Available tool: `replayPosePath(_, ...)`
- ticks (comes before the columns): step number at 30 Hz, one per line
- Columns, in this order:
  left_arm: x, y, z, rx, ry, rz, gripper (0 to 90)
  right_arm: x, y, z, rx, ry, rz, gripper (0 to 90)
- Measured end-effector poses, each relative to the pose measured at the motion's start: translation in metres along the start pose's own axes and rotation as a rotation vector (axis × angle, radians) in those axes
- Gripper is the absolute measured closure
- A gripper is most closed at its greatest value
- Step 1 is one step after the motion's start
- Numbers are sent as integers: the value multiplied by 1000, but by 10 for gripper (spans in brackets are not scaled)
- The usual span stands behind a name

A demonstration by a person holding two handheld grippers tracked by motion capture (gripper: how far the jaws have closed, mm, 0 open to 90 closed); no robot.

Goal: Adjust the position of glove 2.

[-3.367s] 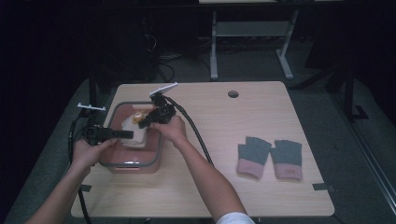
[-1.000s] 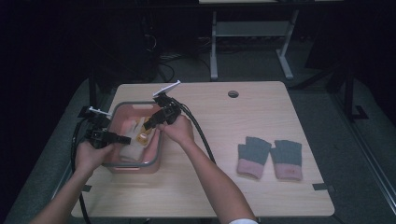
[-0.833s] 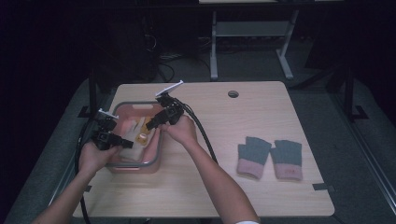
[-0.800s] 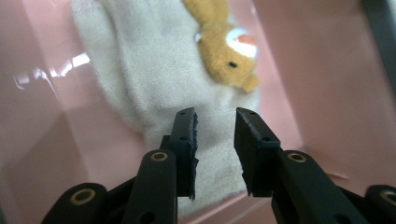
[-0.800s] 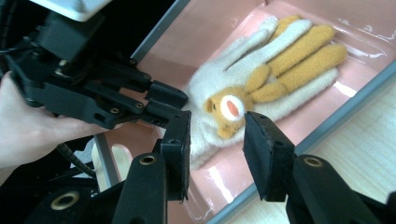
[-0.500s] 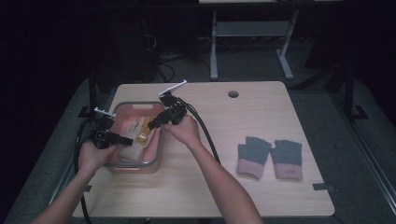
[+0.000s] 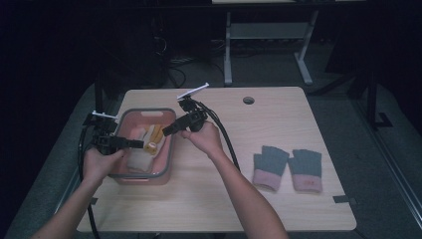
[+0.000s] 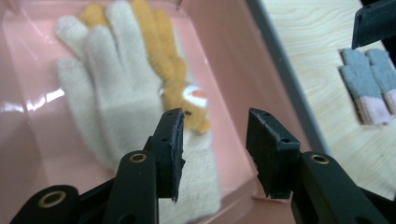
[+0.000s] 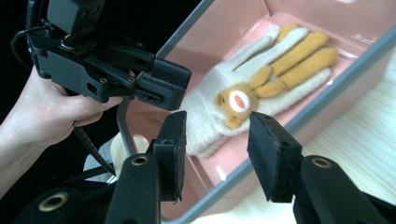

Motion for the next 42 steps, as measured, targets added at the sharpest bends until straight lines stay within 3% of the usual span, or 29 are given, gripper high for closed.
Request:
replayPosePath(5,0,4,3,17,-26,28,564,-14,-6,1,-2,-3,19,556)
replayPosePath(12,-4,8,12,33,-32,53,550,-29,-15,4,-1,-8,41,548)
replayPosePath(23,-6,18,34,58,-53,88,502,-55,-29,8,-8,-16,66,537)
replayPosePath(33,-4,22,51,79,-67,100,470,-72,-43,13,8,-34,82,521)
replayPosePath(42,2,25,66,116,-82,82,447,-84,-58,21,37,-49,96,511)
Point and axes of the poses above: each handheld gripper's, and its own axes: x roughly forward along the jaws, y roughly out of its top, z roughly to its right, the point moved 2 cm from there along x, roughly forward along the jaws, and after that the axes turned 15 degrees about -z, right-handed, at the moved point
